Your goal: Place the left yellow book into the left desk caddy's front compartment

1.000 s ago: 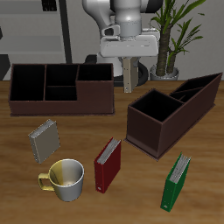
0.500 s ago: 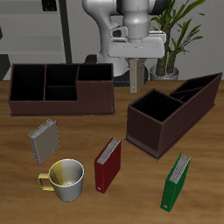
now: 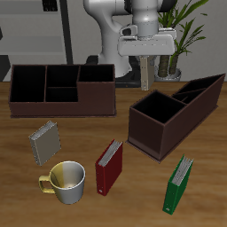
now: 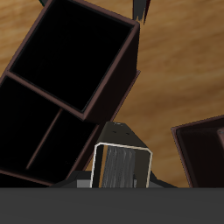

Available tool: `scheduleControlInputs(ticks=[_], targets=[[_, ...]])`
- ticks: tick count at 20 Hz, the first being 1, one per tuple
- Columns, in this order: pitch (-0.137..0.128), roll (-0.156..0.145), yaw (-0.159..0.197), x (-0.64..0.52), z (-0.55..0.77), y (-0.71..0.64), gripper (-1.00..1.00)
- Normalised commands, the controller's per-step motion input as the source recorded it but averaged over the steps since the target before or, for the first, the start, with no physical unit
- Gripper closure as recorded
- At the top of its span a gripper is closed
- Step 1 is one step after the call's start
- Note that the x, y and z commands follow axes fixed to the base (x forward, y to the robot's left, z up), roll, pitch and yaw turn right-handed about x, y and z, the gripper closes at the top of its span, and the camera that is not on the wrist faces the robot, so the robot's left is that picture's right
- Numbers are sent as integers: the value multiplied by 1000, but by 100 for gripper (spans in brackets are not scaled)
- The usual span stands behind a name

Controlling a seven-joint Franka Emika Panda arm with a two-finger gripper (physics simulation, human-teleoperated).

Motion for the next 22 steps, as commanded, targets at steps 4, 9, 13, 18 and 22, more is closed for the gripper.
scheduleControlInputs(ticks=[4,9,13,18,22], targets=[[-12,-35,-36,-192,3,109,100],[-5,-6,-16,-50,52,152,100],[-12,-27,-37,70,81,151,100],[-13,-16,-30,66,104,219,100],[-6,-20,-52,77,96,201,100]])
